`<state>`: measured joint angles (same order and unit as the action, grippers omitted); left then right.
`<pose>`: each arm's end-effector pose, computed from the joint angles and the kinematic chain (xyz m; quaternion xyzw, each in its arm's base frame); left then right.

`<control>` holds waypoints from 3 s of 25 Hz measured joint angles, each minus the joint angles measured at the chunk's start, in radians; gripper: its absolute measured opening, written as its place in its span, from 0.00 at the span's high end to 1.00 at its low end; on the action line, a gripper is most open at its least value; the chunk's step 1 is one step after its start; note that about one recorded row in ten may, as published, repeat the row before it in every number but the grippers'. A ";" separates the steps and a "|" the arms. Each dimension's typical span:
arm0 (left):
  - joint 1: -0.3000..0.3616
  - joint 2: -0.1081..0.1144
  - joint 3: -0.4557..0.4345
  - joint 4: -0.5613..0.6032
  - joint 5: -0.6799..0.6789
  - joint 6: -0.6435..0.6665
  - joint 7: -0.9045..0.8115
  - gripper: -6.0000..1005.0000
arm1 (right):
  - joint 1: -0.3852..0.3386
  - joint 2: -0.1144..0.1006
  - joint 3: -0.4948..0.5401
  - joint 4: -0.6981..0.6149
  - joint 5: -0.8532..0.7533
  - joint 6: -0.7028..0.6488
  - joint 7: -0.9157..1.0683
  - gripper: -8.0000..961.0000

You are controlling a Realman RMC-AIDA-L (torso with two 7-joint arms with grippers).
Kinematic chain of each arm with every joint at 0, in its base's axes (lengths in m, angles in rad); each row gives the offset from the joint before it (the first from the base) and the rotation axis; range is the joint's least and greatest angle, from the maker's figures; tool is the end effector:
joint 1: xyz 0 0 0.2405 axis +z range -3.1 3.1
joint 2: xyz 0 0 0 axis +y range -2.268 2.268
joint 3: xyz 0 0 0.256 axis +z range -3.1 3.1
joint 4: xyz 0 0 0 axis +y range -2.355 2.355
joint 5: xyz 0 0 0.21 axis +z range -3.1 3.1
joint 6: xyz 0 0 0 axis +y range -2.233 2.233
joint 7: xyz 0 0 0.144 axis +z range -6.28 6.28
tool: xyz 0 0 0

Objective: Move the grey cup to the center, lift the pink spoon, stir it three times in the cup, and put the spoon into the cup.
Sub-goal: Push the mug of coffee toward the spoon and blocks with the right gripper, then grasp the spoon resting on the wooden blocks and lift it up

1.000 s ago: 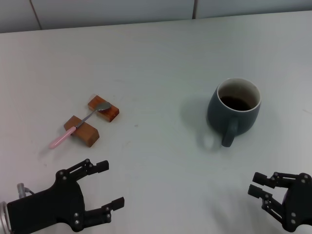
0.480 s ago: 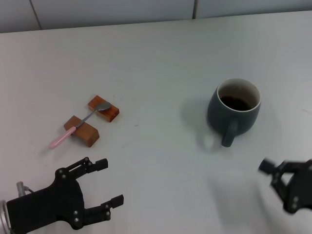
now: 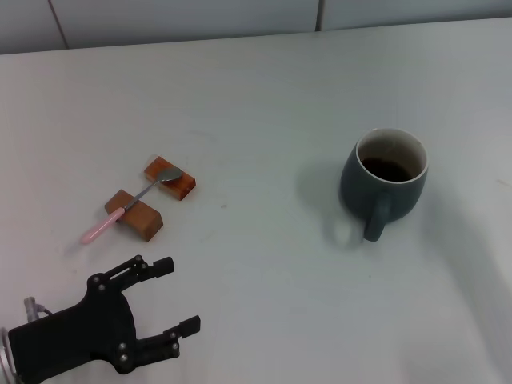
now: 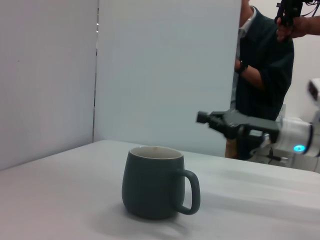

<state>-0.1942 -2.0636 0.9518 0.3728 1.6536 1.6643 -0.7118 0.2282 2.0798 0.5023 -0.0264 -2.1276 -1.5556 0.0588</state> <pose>-0.3200 0.1977 -0.0408 -0.9252 -0.1219 -0.3181 0.1673 0.3666 0.2300 0.0089 -0.7194 0.1145 0.2585 0.6345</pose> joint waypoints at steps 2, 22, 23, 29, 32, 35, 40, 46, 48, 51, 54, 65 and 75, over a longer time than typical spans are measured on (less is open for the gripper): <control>-0.002 -0.001 -0.008 -0.002 0.000 0.000 0.001 0.16 | 0.066 -0.001 -0.008 -0.016 -0.003 0.100 -0.028 0.99; -0.008 -0.003 -0.041 0.000 -0.002 -0.003 0.003 0.16 | 0.219 0.000 -0.219 0.007 -0.030 0.369 -0.212 0.99; -0.008 -0.003 -0.041 0.000 -0.002 -0.003 0.003 0.16 | 0.219 0.000 -0.219 0.007 -0.030 0.369 -0.212 0.99; -0.010 -0.003 -0.041 -0.001 -0.002 -0.002 0.003 0.16 | 0.235 0.001 -0.263 0.073 -0.031 0.373 -0.214 0.99; -0.010 -0.003 -0.041 -0.001 -0.002 -0.001 0.003 0.16 | 0.250 0.002 -0.266 0.122 -0.060 0.385 -0.215 0.99; -0.010 -0.003 -0.041 -0.004 -0.002 0.002 0.003 0.16 | 0.263 0.002 -0.266 0.146 -0.083 0.400 -0.212 0.99; -0.010 -0.003 -0.039 -0.006 -0.002 0.003 0.003 0.16 | 0.291 0.003 -0.266 0.198 -0.114 0.443 -0.207 0.99; -0.010 -0.003 -0.038 -0.006 -0.002 0.003 0.003 0.16 | 0.306 0.004 -0.266 0.235 -0.137 0.474 -0.204 0.99; -0.010 -0.003 -0.040 -0.007 -0.002 0.003 0.003 0.16 | 0.308 0.005 -0.267 0.241 -0.144 0.475 -0.204 0.99; -0.010 -0.004 -0.041 -0.008 -0.002 0.003 0.003 0.16 | 0.306 0.006 -0.266 0.244 -0.146 0.475 -0.204 0.99; -0.010 -0.004 -0.041 -0.008 -0.002 0.001 0.003 0.16 | 0.290 0.005 -0.250 0.238 -0.143 0.458 -0.202 0.99; -0.019 -0.006 -0.041 -0.008 -0.002 -0.004 0.003 0.16 | 0.155 -0.012 -0.018 -0.072 -0.143 -0.040 0.347 0.99; -0.018 -0.006 -0.041 -0.009 -0.002 -0.007 0.004 0.16 | 0.042 -0.024 -0.377 -0.299 -0.151 -0.342 0.602 0.99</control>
<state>-0.2125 -2.0693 0.9111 0.3643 1.6521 1.6575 -0.7078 0.2701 2.0560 0.1251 -0.3254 -2.2790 -1.8971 0.6607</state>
